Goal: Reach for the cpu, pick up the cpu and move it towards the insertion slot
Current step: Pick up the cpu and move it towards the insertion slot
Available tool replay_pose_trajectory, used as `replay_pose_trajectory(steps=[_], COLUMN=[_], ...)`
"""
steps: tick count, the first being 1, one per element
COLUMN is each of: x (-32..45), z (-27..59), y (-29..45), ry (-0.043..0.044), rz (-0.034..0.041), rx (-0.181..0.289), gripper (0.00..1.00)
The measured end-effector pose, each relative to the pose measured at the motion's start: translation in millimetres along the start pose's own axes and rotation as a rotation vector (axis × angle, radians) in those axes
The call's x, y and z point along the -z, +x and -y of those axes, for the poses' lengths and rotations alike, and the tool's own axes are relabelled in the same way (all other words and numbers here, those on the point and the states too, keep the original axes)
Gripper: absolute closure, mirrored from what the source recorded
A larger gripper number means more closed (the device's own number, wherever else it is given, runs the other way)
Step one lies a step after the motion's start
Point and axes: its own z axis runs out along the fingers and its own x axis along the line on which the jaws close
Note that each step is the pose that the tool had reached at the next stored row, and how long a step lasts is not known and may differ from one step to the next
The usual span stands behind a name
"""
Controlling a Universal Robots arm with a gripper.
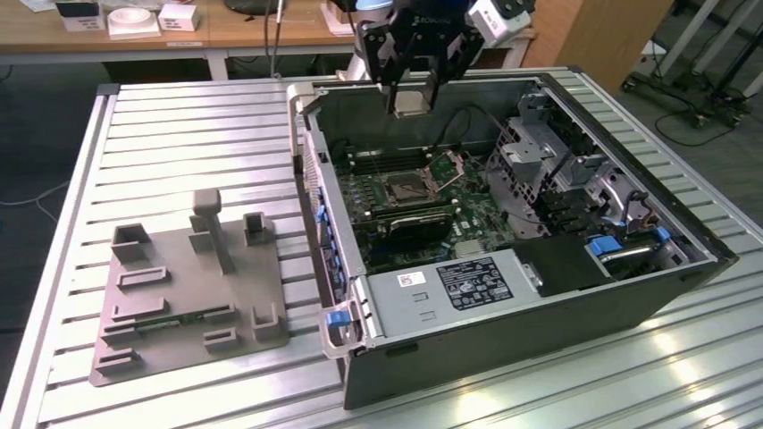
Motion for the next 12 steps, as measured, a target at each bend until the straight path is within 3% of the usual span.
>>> replay_pose_trajectory(steps=[12], x=[-0.9], z=[-13.7], y=[-8.9], ry=[-0.0001], rz=[0.0], rx=[0.0], gripper=[0.45])
